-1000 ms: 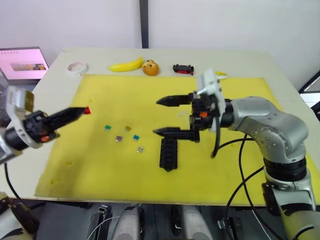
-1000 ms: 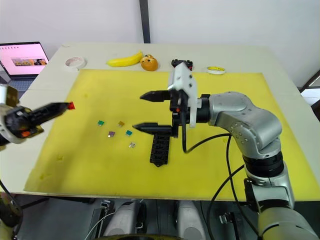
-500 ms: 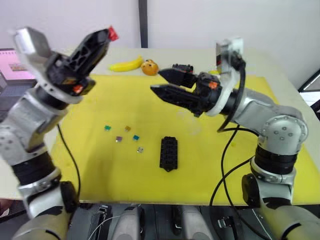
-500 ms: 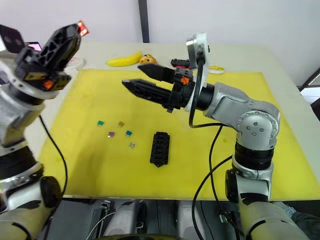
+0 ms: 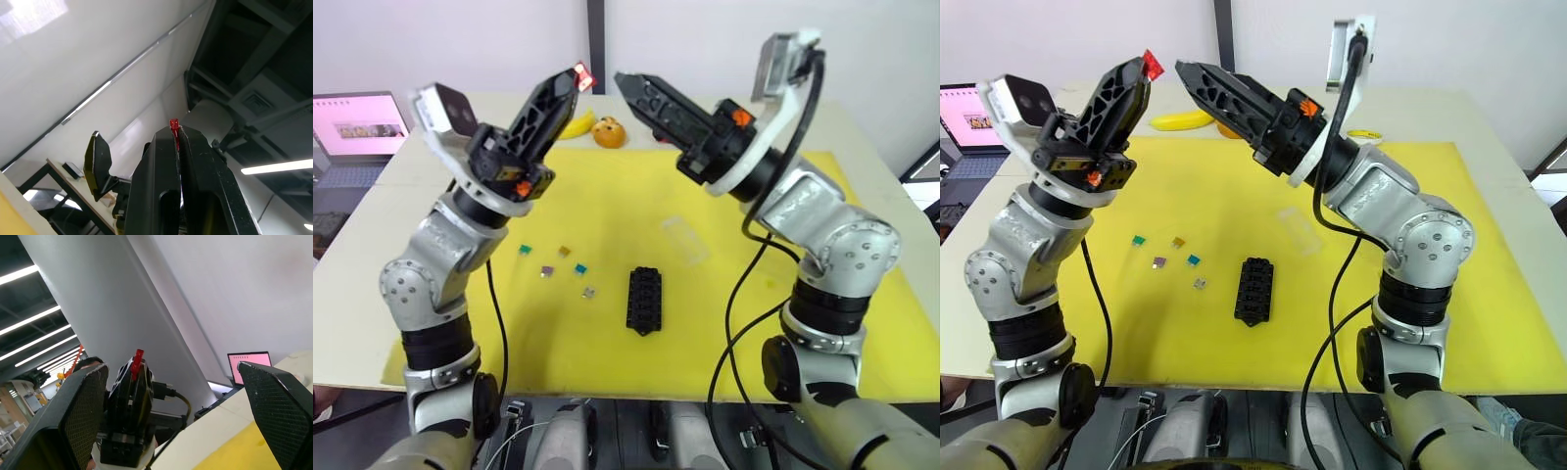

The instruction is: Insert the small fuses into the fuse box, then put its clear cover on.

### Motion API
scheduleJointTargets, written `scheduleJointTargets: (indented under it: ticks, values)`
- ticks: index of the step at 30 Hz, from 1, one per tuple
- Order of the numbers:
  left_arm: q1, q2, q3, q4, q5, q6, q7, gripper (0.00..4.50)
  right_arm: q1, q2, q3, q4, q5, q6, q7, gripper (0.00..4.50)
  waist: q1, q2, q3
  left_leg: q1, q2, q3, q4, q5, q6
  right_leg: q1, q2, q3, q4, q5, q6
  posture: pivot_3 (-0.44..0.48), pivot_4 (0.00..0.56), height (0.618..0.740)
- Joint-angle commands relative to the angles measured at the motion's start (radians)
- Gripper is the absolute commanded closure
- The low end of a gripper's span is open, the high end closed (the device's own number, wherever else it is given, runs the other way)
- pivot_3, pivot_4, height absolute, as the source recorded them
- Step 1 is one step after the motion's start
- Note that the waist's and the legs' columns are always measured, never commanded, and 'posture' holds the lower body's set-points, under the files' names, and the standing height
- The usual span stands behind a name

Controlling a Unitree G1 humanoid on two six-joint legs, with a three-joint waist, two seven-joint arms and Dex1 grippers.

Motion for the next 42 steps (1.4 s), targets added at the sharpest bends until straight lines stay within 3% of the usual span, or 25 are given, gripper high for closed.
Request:
scheduleJointTargets:
  ticks: [1, 4, 6, 21, 24, 27, 42]
  values:
    - [-0.010, 0.002, -0.020, -0.018, 0.027, -0.021, -0.039, 4.41, -0.016, 0.016, 0.017, -0.042, 0.027, -0.034, -0.019, 0.00, 0.000, 0.000, 0.000, 0.000, 0.000, 0.000, 0.000, 0.000, 0.000, 0.000, 0.000, 0.000, 0.000, 0.000, 0.000, 0.000, 0.150, 0.737]
    - [-0.011, -0.004, -0.038, -0.005, 0.055, -0.029, -0.061, 4.50, -0.021, 0.024, 0.030, -0.037, 0.040, -0.047, -0.035, 0.89, 0.000, 0.000, 0.000, 0.000, 0.000, 0.000, 0.000, 0.000, 0.000, 0.000, 0.001, 0.000, 0.000, 0.000, 0.000, 0.000, 0.150, 0.737]
    - [-0.015, -0.007, -0.047, -0.001, 0.068, -0.036, -0.068, 4.50, -0.022, 0.019, 0.038, -0.035, 0.053, -0.047, -0.041, 1.83, 0.000, 0.000, 0.000, 0.000, 0.000, 0.000, 0.000, 0.000, 0.000, 0.000, 0.001, 0.000, 0.000, 0.000, 0.000, 0.000, 0.150, 0.737]
    - [-0.025, -0.016, -0.069, 0.015, 0.114, -0.056, -0.094, 4.50, -0.019, 0.003, 0.062, -0.036, 0.105, -0.071, -0.062, 1.83, 0.000, 0.000, 0.000, 0.000, 0.001, 0.000, 0.000, 0.000, 0.000, 0.000, 0.001, 0.000, 0.000, 0.000, 0.000, 0.000, 0.150, 0.737]
    - [-0.025, -0.015, -0.069, 0.015, 0.116, -0.056, -0.095, 4.50, -0.018, 0.002, 0.063, -0.038, 0.105, -0.073, -0.061, 2.98, 0.000, 0.000, 0.000, 0.000, 0.001, 0.000, 0.000, 0.000, 0.000, 0.000, 0.001, 0.000, -0.001, 0.000, 0.000, 0.000, 0.150, 0.737]
    - [-0.023, -0.014, -0.070, 0.015, 0.120, -0.056, -0.096, 4.50, -0.017, -0.001, 0.065, -0.039, 0.109, -0.075, -0.062, 4.41, 0.000, 0.000, 0.000, 0.000, 0.001, 0.000, 0.000, 0.000, 0.000, 0.000, 0.002, 0.000, -0.001, 0.000, 0.000, 0.000, 0.150, 0.737]
    - [-0.022, -0.015, -0.076, 0.016, 0.139, -0.060, -0.095, 4.50, -0.014, -0.009, 0.076, -0.044, 0.136, -0.082, -0.068, 4.46, 0.000, 0.000, 0.000, 0.000, 0.001, -0.001, 0.000, 0.000, 0.000, 0.000, 0.002, 0.000, -0.001, 0.000, 0.000, 0.000, 0.150, 0.737]
